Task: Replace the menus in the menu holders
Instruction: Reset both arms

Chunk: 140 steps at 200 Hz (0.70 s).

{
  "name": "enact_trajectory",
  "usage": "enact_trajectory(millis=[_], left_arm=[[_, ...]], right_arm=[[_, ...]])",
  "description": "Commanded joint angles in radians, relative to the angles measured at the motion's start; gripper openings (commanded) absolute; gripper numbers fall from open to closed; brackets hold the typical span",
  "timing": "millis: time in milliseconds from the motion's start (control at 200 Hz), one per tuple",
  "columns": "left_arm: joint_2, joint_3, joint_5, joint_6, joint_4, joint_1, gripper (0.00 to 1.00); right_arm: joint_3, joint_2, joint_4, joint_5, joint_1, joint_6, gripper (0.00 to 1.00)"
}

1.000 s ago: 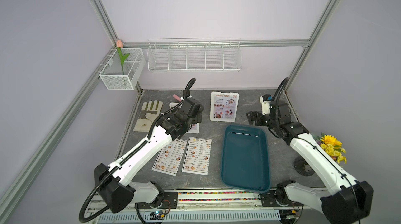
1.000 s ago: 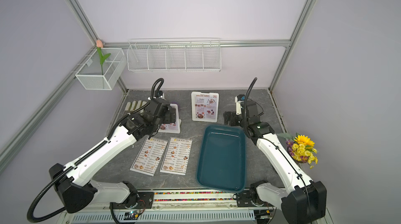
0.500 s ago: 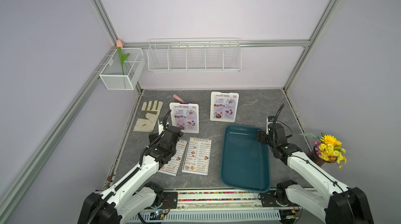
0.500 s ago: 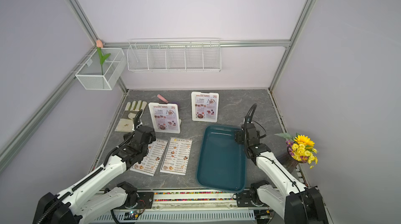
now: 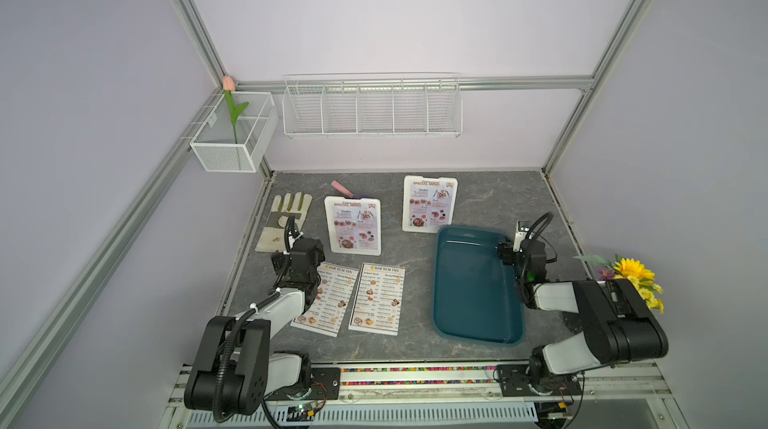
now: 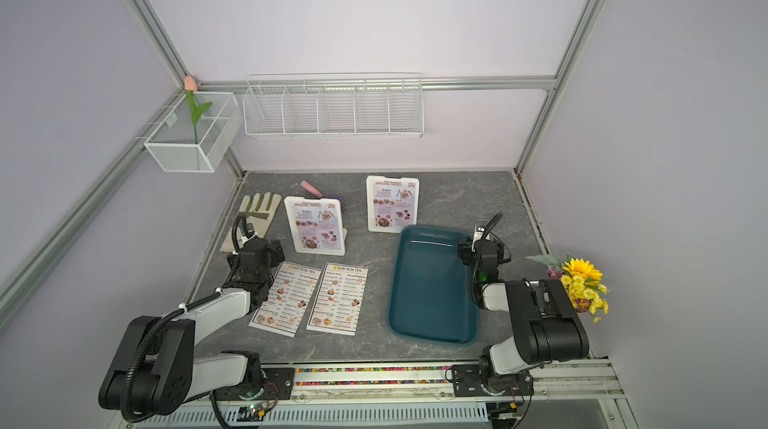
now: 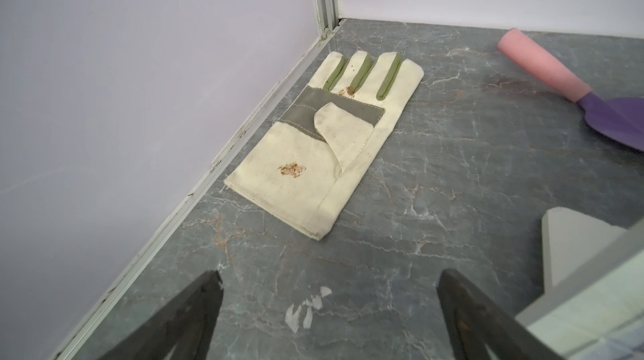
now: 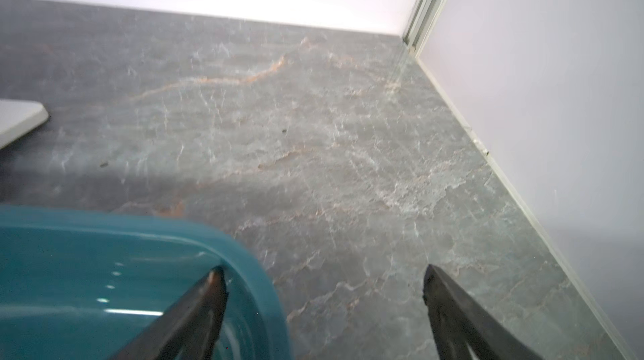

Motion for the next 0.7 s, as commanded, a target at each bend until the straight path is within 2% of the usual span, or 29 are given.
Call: enact_trajectory(millis=[0, 70, 160, 695], left_arm=[[0.087, 0.017, 0.113, 0.061, 0.259, 0.013, 0.99], [0.172, 0.017, 0.130, 0.080, 0.342, 0.013, 0.99], [0.215, 0.005, 0.116, 0.072, 0.397, 0.016, 0.99], [0.206, 0.014, 0.129, 0.066, 0.364, 0.023, 0.99]], right_arm=[[-0.014, 0.003, 0.097, -0.072, -0.020, 0.004, 0.90], [0.010, 0.022, 0.081, -0.089, -0.043, 0.022, 0.90], [0.043, 0.005, -0.017, -0.147, -0.053, 0.018, 0.89], [0.046, 0.014, -0.004, -0.172, -0.053, 0.004, 0.89]])
